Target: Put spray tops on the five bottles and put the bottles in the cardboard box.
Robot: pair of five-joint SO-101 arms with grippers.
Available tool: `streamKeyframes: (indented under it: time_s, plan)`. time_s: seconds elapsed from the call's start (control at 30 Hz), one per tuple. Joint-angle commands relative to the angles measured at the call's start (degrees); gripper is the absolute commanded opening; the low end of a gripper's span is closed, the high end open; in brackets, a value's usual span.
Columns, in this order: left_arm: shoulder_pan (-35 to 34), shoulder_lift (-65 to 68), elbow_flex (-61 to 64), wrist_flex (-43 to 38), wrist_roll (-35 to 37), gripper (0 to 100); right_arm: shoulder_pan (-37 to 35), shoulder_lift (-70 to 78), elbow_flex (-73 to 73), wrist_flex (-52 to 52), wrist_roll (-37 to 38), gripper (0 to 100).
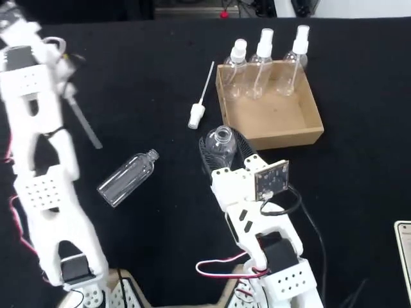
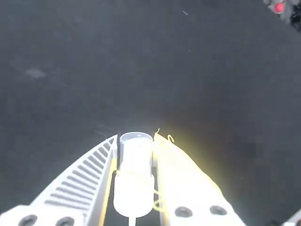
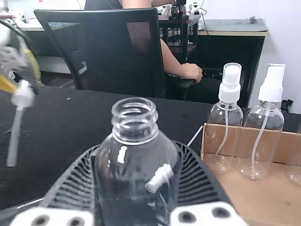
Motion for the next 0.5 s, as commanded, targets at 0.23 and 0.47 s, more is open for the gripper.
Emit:
streamKeyframes:
  time_s: [0.23,0.47]
  plan:
    - [-12.3,-3.4,-1.9,15.3,-41.5,9,0.5,-0.9,-0.2,0.3,0.5,1.8]
    - [-21.1,-0.4,3.2,15.5,-42.2,9,0.5,-0.9,-0.2,0.3,0.5,1.8]
